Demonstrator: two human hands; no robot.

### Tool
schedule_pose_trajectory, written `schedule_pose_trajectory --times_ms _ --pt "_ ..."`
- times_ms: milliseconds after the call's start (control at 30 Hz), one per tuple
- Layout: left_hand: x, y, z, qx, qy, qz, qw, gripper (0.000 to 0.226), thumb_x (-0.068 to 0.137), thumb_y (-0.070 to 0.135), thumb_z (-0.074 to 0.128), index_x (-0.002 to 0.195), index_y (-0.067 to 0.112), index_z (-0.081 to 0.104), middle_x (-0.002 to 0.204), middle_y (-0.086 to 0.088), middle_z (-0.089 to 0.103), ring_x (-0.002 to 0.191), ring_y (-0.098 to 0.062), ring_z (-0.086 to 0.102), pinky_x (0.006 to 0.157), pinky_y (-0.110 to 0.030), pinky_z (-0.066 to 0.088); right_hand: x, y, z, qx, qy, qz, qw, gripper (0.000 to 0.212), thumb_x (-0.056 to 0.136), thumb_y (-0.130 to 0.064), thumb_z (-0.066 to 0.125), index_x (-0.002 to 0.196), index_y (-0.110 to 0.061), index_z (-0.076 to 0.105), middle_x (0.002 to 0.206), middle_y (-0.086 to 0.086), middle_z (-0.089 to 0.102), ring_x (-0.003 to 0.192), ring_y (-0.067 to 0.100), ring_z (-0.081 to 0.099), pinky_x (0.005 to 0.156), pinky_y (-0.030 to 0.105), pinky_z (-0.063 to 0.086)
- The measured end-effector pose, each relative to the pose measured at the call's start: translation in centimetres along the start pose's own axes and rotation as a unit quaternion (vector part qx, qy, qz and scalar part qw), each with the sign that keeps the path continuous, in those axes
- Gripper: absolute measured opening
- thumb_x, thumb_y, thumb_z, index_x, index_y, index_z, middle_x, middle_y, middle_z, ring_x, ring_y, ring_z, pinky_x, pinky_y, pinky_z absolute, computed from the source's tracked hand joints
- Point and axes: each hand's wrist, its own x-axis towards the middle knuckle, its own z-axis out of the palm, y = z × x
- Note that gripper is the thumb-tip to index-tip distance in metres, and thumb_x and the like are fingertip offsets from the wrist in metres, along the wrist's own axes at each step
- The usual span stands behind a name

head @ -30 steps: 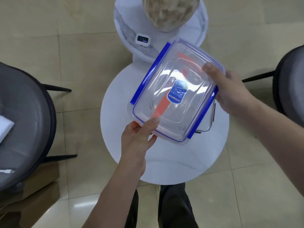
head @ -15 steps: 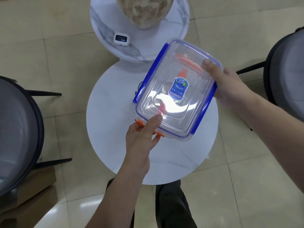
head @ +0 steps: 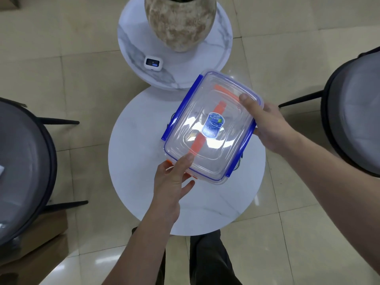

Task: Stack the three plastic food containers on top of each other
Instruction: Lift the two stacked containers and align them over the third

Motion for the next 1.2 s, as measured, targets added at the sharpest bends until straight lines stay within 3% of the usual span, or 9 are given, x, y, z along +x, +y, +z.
schedule_pose_trajectory --times_ms 267,567,700,833,967,1100,1200 --pt "0.1 -0.1 0.1 0.016 -0.001 0.002 1.000 0.097 0.040 0.054 0.083 0.128 0.024 0.055 0.119 -0.004 0.070 0.104 -0.021 0.072 0.097 -0.047 0.057 -0.1 0.0 0.1 0.004 -0.004 -0.008 1.000 0.044 0.097 -0.041 0.060 0.132 -0.015 0.061 0.123 0.013 0.072 0.109 0.029 0.072 0.094 0.045 0.058" --pt "0.2 0.3 -0.1 0.036 0.001 -0.004 0.999 0.097 0.043 0.053 0.085 0.131 0.024 0.056 0.121 -0.004 0.071 0.106 -0.024 0.072 0.096 -0.049 0.058 -0.8 -0.2 0.1 0.015 0.020 -0.004 1.000 0.034 0.095 -0.040 0.062 0.125 -0.022 0.062 0.116 0.005 0.073 0.108 0.028 0.073 0.091 0.045 0.060" --pt "0.8 1.1 -0.1 0.057 -0.002 0.002 0.998 0.060 0.074 0.043 0.082 0.127 0.024 0.060 0.121 -0.005 0.072 0.109 -0.024 0.071 0.095 -0.047 0.059 -1.5 0.3 -0.6 0.027 0.047 0.023 0.998 0.054 0.091 -0.044 0.066 0.138 -0.021 0.054 0.129 0.006 0.068 0.114 0.024 0.069 0.100 0.050 0.055" --pt "1.5 2.7 -0.1 0.072 0.005 0.012 0.997 0.031 0.082 0.043 0.076 0.107 0.029 0.065 0.110 -0.001 0.073 0.105 -0.022 0.070 0.092 -0.045 0.058 -2.6 0.7 -1.0 0.042 0.066 0.059 0.995 0.057 0.091 -0.041 0.067 0.141 -0.022 0.049 0.128 0.004 0.065 0.116 0.023 0.066 0.104 0.049 0.051" --pt "2.0 4.6 -0.2 0.089 0.005 0.024 0.996 0.028 0.083 0.044 0.074 0.104 0.027 0.066 0.108 0.000 0.072 0.103 -0.021 0.068 0.087 -0.042 0.059 -3.4 1.1 -1.1 0.041 0.068 0.089 0.993 0.053 0.089 -0.041 0.070 0.135 -0.023 0.053 0.119 0.002 0.067 0.112 0.026 0.067 0.103 0.048 0.051" --pt "2.6 6.1 0.1 0.105 0.001 0.030 0.994 0.023 0.083 0.044 0.074 0.090 0.024 0.066 0.095 -0.001 0.070 0.093 -0.020 0.066 0.075 -0.037 0.057 -4.2 1.6 -1.4 0.031 0.069 0.113 0.991 0.054 0.087 -0.045 0.071 0.132 -0.022 0.055 0.126 0.006 0.064 0.115 0.032 0.066 0.106 0.049 0.049" --pt "3.0 7.0 0.3 0.112 -0.003 0.033 0.993 0.027 0.080 0.046 0.076 0.093 0.024 0.067 0.094 0.001 0.072 0.091 -0.018 0.067 0.071 -0.034 0.056 -4.8 1.8 -1.5 0.020 0.063 0.132 0.989 0.055 0.086 -0.046 0.071 0.132 -0.022 0.055 0.127 0.006 0.064 0.112 0.029 0.066 0.105 0.050 0.050"
